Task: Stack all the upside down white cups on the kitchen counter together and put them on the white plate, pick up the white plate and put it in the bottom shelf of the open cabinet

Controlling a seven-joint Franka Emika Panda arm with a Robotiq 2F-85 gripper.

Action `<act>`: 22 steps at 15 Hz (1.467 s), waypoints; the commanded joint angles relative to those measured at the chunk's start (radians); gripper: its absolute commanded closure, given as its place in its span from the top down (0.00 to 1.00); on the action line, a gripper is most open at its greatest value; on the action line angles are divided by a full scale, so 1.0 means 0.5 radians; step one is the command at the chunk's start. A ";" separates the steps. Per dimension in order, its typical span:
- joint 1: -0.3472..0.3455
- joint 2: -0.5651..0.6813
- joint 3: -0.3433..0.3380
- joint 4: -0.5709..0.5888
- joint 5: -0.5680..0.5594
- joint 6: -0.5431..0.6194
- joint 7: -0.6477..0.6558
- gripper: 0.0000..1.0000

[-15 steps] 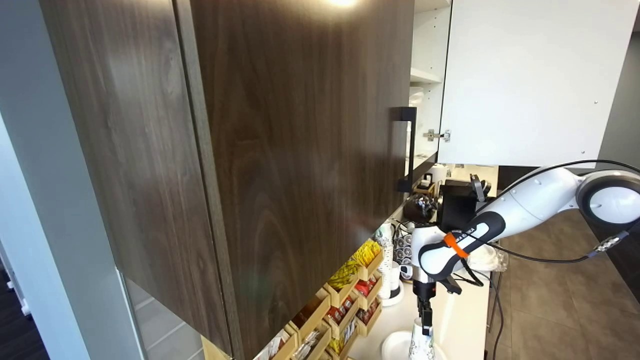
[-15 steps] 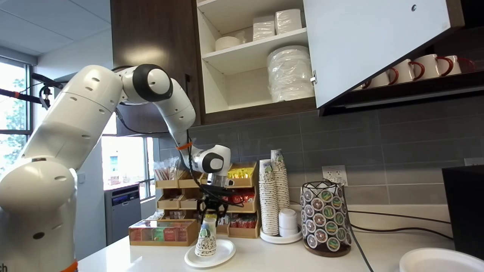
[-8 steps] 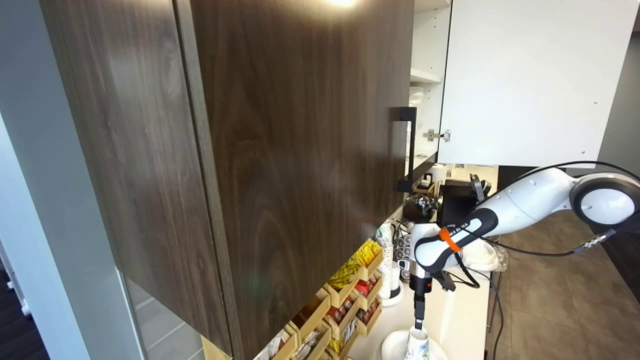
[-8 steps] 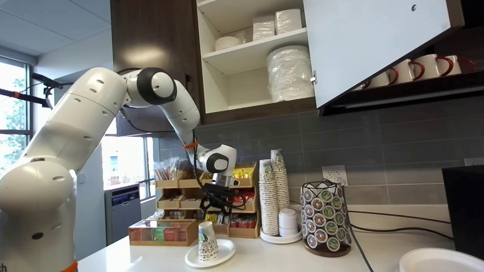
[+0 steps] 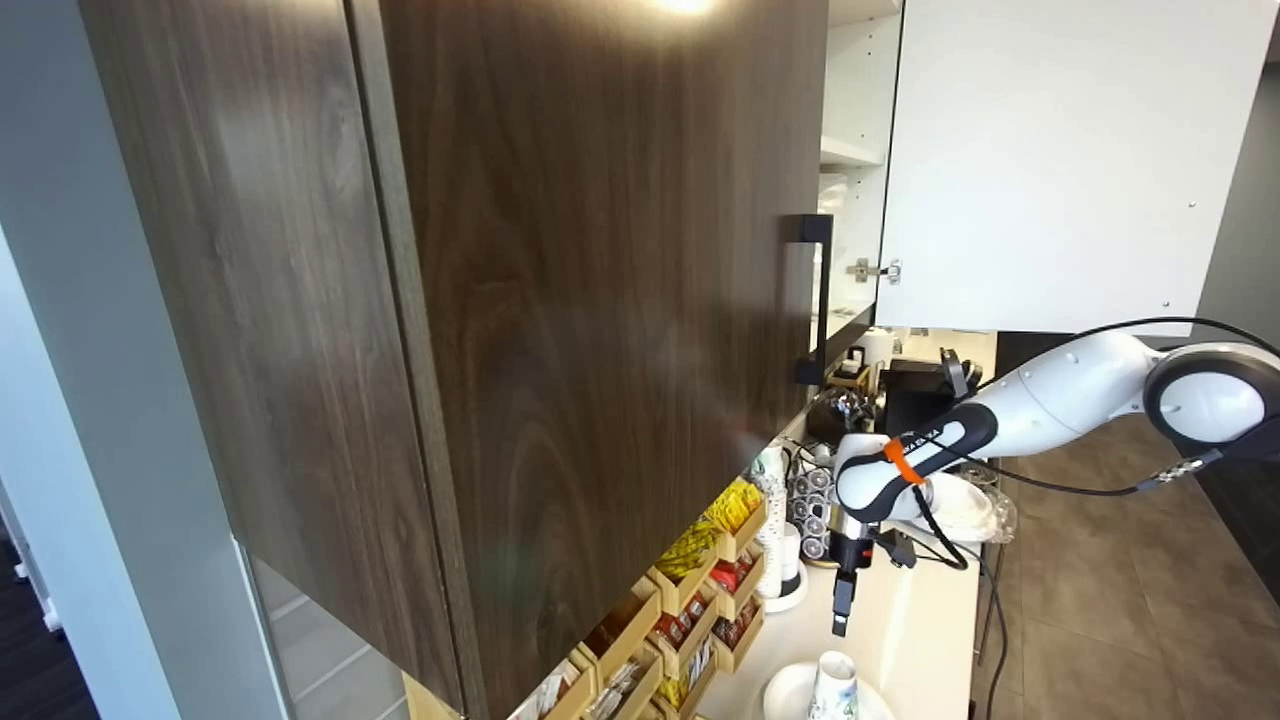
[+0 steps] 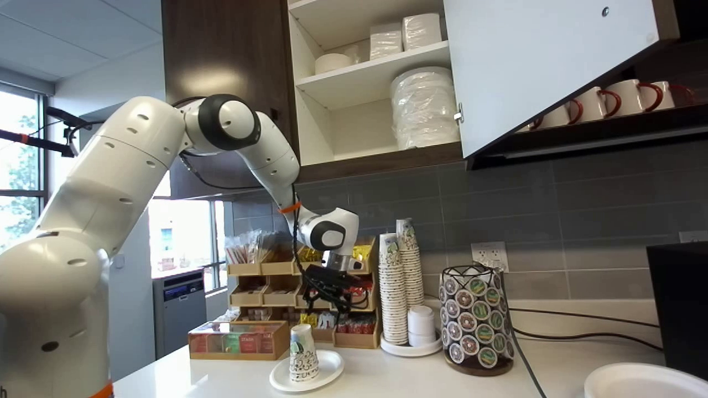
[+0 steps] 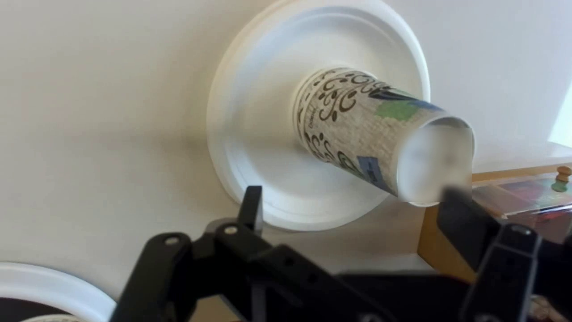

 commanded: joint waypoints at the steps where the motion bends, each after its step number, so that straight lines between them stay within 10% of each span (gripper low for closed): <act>1: -0.106 0.050 -0.046 -0.025 0.059 -0.064 -0.127 1.00; 22: -0.304 0.517 0.006 0.053 0.408 0.118 -0.445 1.00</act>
